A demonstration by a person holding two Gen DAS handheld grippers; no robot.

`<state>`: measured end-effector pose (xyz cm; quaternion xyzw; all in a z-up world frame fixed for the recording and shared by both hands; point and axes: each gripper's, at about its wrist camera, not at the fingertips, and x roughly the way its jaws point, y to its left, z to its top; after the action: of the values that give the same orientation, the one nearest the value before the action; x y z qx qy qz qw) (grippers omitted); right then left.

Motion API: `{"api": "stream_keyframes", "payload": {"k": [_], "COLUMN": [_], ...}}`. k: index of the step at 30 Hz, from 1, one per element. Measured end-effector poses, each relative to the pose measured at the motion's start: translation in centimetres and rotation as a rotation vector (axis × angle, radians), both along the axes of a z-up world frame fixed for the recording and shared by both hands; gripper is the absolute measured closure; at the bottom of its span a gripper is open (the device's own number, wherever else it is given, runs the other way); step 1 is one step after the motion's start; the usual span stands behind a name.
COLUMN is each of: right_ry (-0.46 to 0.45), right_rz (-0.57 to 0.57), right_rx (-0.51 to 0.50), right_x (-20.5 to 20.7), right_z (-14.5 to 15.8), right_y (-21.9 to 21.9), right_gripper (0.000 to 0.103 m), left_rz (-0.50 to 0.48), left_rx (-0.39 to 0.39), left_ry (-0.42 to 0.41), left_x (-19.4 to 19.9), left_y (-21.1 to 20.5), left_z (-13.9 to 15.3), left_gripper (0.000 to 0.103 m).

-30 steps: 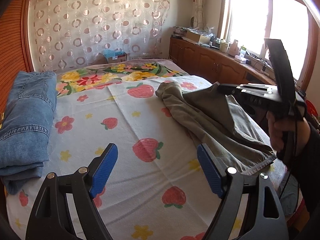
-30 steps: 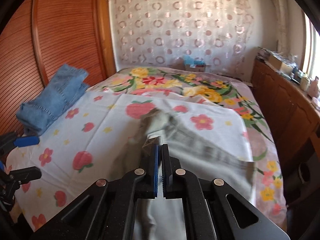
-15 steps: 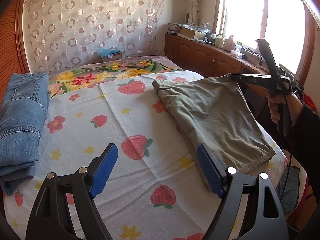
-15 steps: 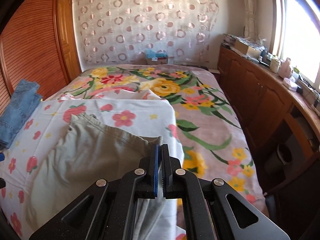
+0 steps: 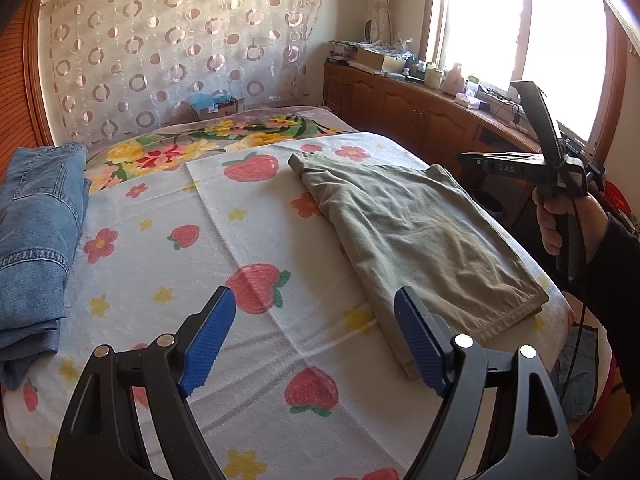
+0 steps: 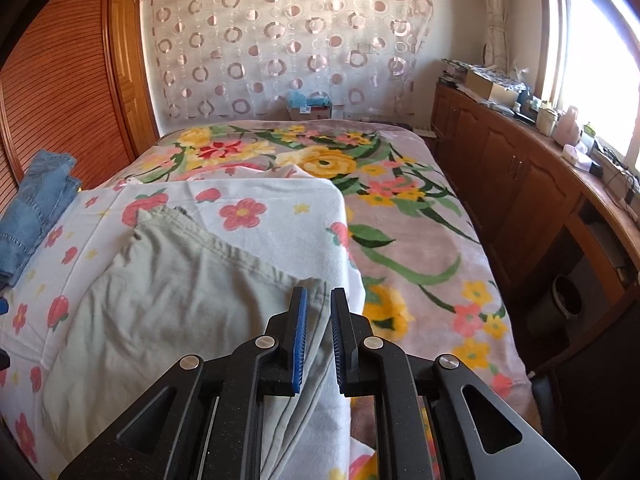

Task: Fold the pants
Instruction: 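Lay the fold flat and open the right gripper, withdrawing it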

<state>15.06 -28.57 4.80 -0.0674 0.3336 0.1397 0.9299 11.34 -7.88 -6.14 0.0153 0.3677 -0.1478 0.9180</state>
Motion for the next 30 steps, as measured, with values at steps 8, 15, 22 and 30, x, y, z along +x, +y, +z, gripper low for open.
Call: {"api": "stream_keyframes", "payload": {"k": [8,15,22,30], "right_ry": [0.067,0.087,0.095,0.053], "right_rz": [-0.009,0.004,0.015,-0.051], "right_rx": [0.065,0.03,-0.043,-0.059], "right_x": [3.9,6.0,6.3,5.6], "right_z": [-1.4,-1.5,-1.4,-1.1], "right_y": [-1.8,-1.4,-0.6,-1.2], "right_gripper": [0.083,0.083,0.097,0.099], "left_rz": [-0.034,-0.078,-0.074,-0.076], "left_rx": [0.013,0.043,0.045,0.047], "left_ry": [0.036,0.073,0.095,0.113], "left_x": [0.6,0.8,0.8,1.1], "left_y": [-1.9,-3.9,-3.8,-3.9], "left_z": [-1.3,-2.8,-3.6,-4.1], "left_gripper": [0.021,0.021,0.021,0.021]}}
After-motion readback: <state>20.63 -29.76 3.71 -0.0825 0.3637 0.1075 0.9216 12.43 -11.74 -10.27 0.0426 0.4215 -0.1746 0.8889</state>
